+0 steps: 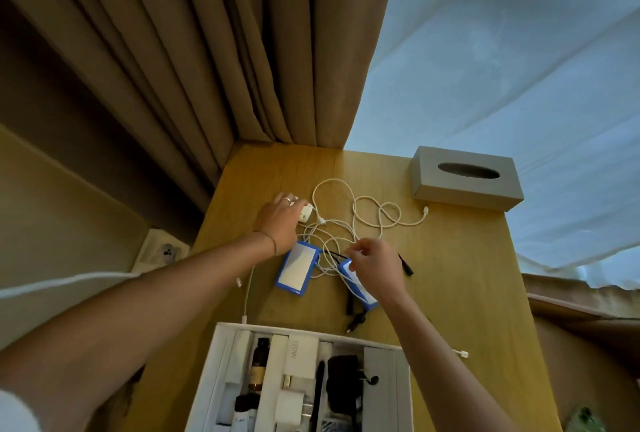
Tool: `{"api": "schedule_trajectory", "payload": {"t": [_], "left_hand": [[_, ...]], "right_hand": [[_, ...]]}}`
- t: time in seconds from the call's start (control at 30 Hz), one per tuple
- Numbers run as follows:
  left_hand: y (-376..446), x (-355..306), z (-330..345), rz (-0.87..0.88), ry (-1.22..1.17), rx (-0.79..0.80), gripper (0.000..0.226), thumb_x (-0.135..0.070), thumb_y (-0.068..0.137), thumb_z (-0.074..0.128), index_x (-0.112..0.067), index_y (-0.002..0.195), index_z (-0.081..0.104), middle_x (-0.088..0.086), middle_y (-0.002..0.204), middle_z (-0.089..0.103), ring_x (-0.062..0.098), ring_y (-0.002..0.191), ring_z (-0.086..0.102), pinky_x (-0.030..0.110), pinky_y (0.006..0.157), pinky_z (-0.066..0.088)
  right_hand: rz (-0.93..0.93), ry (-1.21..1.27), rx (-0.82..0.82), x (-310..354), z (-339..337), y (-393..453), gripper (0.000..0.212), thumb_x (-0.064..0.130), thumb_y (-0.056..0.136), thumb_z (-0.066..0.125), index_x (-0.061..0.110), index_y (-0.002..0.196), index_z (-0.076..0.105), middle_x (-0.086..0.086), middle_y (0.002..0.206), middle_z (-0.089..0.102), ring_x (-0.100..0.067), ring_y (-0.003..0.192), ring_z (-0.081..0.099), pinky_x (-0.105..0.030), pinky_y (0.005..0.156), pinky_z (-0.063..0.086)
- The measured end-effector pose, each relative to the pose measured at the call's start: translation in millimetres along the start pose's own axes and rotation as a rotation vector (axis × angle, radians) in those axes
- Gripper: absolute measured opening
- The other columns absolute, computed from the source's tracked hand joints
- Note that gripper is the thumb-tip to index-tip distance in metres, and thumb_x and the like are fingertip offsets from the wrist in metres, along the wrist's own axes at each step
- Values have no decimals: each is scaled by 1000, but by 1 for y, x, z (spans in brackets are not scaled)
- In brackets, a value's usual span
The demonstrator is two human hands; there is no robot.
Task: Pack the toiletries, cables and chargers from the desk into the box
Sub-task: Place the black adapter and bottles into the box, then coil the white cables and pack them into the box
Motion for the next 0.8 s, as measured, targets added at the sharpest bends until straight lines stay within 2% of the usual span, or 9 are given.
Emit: {"api": "schedule_trajectory", "payload": {"t": [0.07, 0.13, 0.27, 0.33, 0.43, 0.53, 0.67, 0.73, 0.8], "left_hand": [[20, 2, 9, 24, 113, 82, 81, -7, 79, 73, -23, 149, 36, 7, 156, 37, 29, 146, 26, 45, 112, 38], [35, 5, 18, 51, 169, 157, 84, -12, 80, 75, -23, 151, 32, 9, 159, 30, 31, 149, 21, 48, 115, 32], [50, 10, 29, 105, 218, 147, 58, -22, 82, 74, -25, 135, 51, 7, 141, 51, 28, 129, 46, 42, 101, 44], [54, 17, 31, 79, 160, 117, 48, -25, 86, 72, -24, 130, 55, 9, 139, 53, 28, 124, 52, 39, 97, 48], [53, 29, 32, 5, 35, 123, 48, -30, 89, 69, -25, 133, 51, 11, 149, 44, 31, 128, 51, 41, 99, 49], [39, 39, 23, -77, -162, 97, 49, -37, 91, 66, -27, 137, 49, 11, 151, 42, 30, 128, 50, 38, 96, 49], [4, 45, -4, -191, -521, -30, 47, -42, 90, 66, -23, 131, 55, 6, 127, 54, 20, 106, 60, 35, 83, 57], [-17, 43, -15, -238, -667, -80, 39, -42, 90, 67, -22, 122, 58, -1, 112, 58, 10, 91, 61, 24, 68, 56], [-39, 41, -21, -280, -790, -108, 34, -40, 89, 69, -24, 117, 58, -7, 104, 61, 6, 87, 61, 14, 59, 49]], "right_hand": [[8, -10, -1, -5, 1, 6, 15, 26, 98, 60, 22, 98, 74, 6, 75, 72, -17, 63, 67, -42, 65, 60], [9, -13, 3, -6, 3, 13, 14, 25, 97, 59, 23, 95, 73, 6, 74, 72, -15, 61, 65, -41, 63, 60], [-26, -36, 8, 0, 8, 29, 17, 21, 96, 59, 21, 98, 76, 9, 79, 73, -8, 66, 68, -28, 60, 57], [-58, -36, 16, 6, 11, 37, 18, 20, 96, 59, 18, 100, 76, 8, 82, 74, -8, 67, 69, -26, 60, 58], [-80, -42, 28, 15, 15, 51, 19, 19, 97, 58, 16, 105, 75, 5, 87, 74, -8, 69, 69, -31, 70, 62], [-97, -87, 31, 23, 19, 69, 21, 19, 98, 57, 15, 106, 75, 2, 86, 75, -12, 68, 69, -34, 70, 62], [-119, -180, 48, 35, 32, 95, 22, 15, 96, 55, 16, 104, 75, -1, 91, 75, -16, 72, 69, -33, 67, 60], [-142, -227, 57, 42, 44, 105, 21, 14, 96, 55, 15, 102, 75, -3, 94, 75, -19, 75, 69, -34, 68, 60], [-156, -267, 58, 50, 56, 113, 17, 13, 95, 57, 14, 102, 73, -6, 93, 75, -22, 78, 69, -40, 72, 62]]}}
Point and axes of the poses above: each hand's wrist, its own y-axis towards the middle knuckle, its own z-axis out of the palm, x = y × z, the point moved 6 cm from there along y, towards the middle knuckle
